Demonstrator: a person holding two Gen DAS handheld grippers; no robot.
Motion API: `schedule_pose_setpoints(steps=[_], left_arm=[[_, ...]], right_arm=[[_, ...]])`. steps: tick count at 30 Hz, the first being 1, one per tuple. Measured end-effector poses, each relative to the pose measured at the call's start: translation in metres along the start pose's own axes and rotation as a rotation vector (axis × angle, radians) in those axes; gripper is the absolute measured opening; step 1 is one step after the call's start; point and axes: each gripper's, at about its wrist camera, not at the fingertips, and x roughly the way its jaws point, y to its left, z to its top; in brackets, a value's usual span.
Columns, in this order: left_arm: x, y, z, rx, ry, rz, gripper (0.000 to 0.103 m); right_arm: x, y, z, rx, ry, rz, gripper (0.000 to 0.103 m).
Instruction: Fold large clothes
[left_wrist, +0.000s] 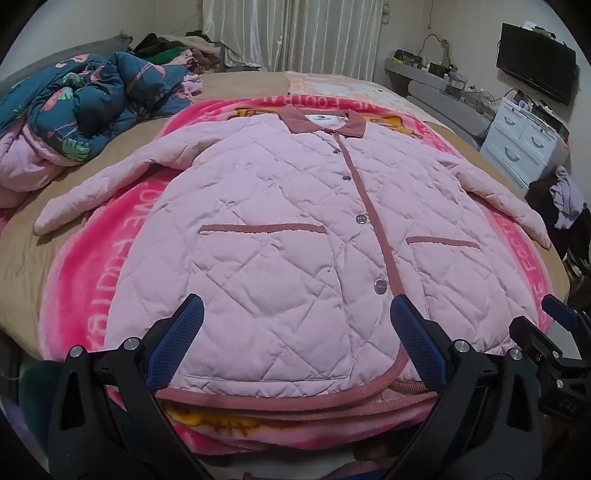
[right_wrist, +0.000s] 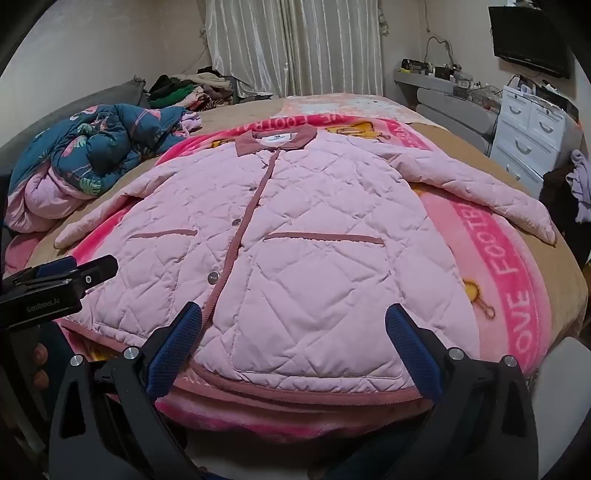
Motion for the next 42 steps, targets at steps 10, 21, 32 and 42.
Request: schedule_pose_setpoints(steps=[10, 21, 32, 42], left_arm=[[0.0, 0.0, 0.0, -0.007, 0.0, -0.008, 0.095], [-0.003, -0.003, 0.001, -0.011, -0.001, -0.014, 0.095], [-0.002, -0.006, 0.002, -0.012, 0.001, -0.017, 0.095], [-0.005, -0.01, 0.003, -0.013, 0.0, -0.02, 0.095]], right_arm=[[-0.007, 0.004, 0.002, -0.015, -0.021, -0.001, 0.099], [-0.006, 0.007, 0.001, -0.015, -0.022, -0.005, 0.099], [-0.005, 0.006, 0.002, -0.013, -0.018, -0.004, 0.099], [-0.002, 0.009, 0.0, -0.016, -0.013, 0.006, 0.099]])
